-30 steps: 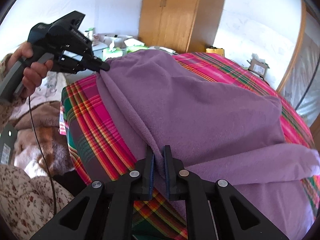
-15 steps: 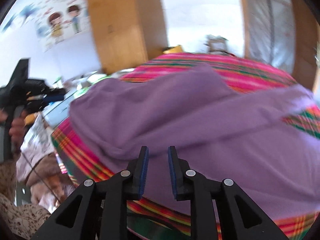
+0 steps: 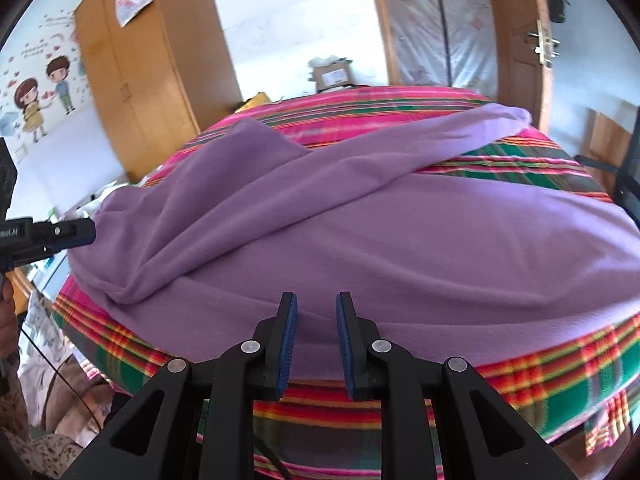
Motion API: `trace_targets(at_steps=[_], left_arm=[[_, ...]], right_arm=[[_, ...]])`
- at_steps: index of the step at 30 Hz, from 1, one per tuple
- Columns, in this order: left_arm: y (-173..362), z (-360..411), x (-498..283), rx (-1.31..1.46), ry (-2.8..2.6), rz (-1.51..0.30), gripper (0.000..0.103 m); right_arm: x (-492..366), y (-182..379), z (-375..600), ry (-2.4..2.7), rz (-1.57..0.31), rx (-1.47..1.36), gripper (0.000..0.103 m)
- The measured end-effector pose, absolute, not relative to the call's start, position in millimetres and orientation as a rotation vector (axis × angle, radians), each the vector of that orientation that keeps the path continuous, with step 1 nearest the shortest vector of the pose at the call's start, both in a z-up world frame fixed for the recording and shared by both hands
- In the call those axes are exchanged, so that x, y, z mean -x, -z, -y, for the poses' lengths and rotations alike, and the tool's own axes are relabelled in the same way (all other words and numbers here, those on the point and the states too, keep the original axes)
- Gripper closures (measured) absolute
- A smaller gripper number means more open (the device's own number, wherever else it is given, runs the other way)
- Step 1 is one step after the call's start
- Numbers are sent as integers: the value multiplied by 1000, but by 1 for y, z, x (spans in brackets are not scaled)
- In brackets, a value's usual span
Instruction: Fold clothes
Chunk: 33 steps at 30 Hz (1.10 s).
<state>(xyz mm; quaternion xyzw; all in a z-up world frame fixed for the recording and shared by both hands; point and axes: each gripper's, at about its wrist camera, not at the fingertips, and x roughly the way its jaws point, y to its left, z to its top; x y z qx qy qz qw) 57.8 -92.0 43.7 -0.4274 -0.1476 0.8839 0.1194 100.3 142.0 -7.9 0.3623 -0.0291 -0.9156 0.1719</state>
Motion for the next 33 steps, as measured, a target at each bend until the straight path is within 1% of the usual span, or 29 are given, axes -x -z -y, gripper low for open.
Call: trace_targets(at_steps=[3, 5, 14, 20, 23, 31, 33], left_arm=[[-39, 74, -49, 1292, -2524, 375, 80], [-36, 68, -43, 1302, -2496, 372, 80], [-19, 63, -28, 1351, -2431, 389, 80], [-14, 72, -27, 1358, -2435, 448, 80], [-15, 74, -27, 1350, -2443, 447, 80], [-10, 77, -26, 1367, -2447, 491, 80], [-10, 81, -30, 1369, -2464, 501, 80]], right_arm=[[-101, 2, -155, 2641, 60, -1028, 82], [-98, -3, -169, 2683, 73, -1032, 82], [-98, -1, -221, 2791, 302, -1083, 82], [-102, 0, -241, 2822, 460, -1096, 82], [-107, -1, -241, 2835, 466, -1086, 82], [-110, -1, -222, 2815, 375, -1068, 82], [-108, 1, -222, 2806, 388, -1069, 82]])
